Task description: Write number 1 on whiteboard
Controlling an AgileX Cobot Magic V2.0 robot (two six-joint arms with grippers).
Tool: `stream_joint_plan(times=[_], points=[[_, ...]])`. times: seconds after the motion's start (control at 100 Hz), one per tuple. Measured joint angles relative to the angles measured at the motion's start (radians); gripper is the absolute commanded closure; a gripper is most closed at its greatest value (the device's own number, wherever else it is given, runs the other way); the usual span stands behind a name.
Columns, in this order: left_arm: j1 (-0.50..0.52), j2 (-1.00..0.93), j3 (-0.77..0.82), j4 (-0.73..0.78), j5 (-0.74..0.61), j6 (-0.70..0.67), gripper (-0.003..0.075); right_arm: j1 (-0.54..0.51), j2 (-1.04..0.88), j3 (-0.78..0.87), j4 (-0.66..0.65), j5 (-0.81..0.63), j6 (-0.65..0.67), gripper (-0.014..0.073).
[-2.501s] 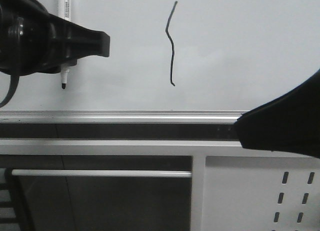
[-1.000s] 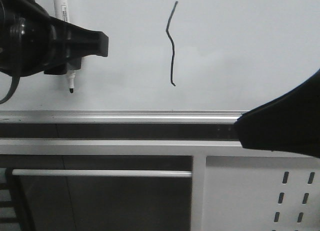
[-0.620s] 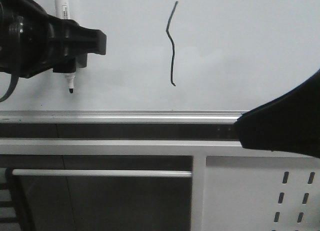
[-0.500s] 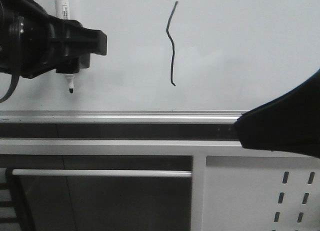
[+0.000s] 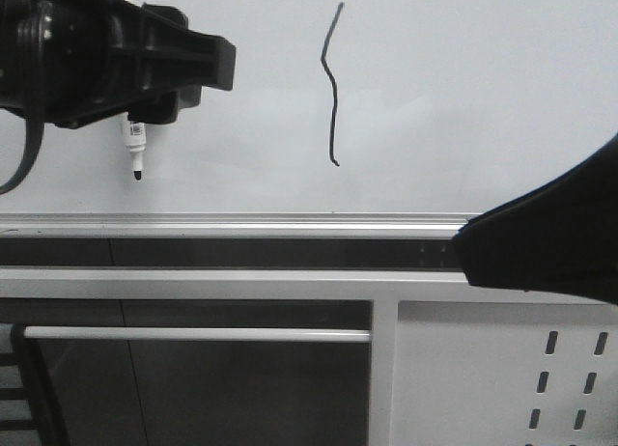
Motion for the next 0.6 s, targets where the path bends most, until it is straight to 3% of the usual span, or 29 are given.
stream_joint_plan(times=[0.23, 0.42, 0.52, 0.6], points=[[-0.043, -0.037, 0.016, -0.004, 0.032, 0.012, 0.0277, 0.0, 0.0, 0.0, 0.0, 0.002, 0.0, 0.0665], [-0.175, -0.123, 0.078, -0.065, 0.141, 0.078, 0.03, 0.0, 0.0, 0.0, 0.0, 0.004, -0.002, 0.0665], [-0.277, -0.194, 0.09, -0.142, 0.229, 0.173, 0.043, 0.0, 0.0, 0.0, 0.0, 0.008, -0.002, 0.0665], [-0.365, -0.261, 0.092, -0.17, 0.297, 0.252, 0.0626, 0.0, 0.0, 0.0, 0.0, 0.008, -0.002, 0.0665]])
